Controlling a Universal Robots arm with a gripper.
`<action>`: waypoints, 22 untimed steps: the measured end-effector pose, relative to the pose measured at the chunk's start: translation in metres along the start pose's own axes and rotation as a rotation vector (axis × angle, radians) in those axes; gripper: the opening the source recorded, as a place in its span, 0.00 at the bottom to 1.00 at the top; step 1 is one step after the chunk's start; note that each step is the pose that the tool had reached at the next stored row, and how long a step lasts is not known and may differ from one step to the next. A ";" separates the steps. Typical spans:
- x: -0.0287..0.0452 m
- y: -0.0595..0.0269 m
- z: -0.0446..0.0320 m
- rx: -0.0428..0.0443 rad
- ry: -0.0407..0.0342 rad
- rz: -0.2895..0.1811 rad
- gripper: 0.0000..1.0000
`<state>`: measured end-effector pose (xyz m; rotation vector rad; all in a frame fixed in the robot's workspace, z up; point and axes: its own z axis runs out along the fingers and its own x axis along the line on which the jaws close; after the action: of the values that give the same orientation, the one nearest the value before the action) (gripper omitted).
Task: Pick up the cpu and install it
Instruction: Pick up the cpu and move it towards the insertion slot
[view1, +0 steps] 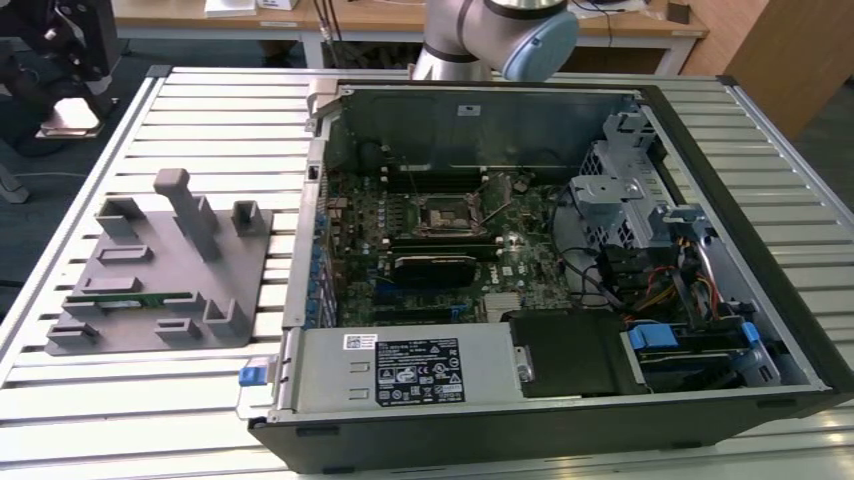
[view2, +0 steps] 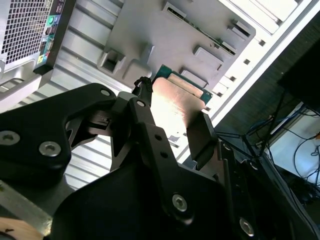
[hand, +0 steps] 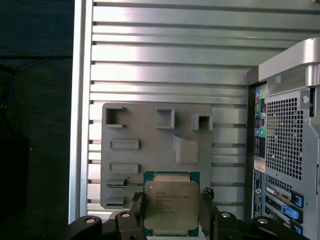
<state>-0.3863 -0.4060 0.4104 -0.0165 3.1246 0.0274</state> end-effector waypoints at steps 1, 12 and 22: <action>-0.0011 0.0000 0.0000 0.0000 0.0000 0.000 0.53; -0.0128 -0.0001 0.0002 0.0000 0.0000 0.000 0.53; -0.0253 -0.0003 0.0004 0.0000 0.0000 0.000 0.53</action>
<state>-0.3610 -0.4060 0.4104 -0.0164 3.1246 0.0273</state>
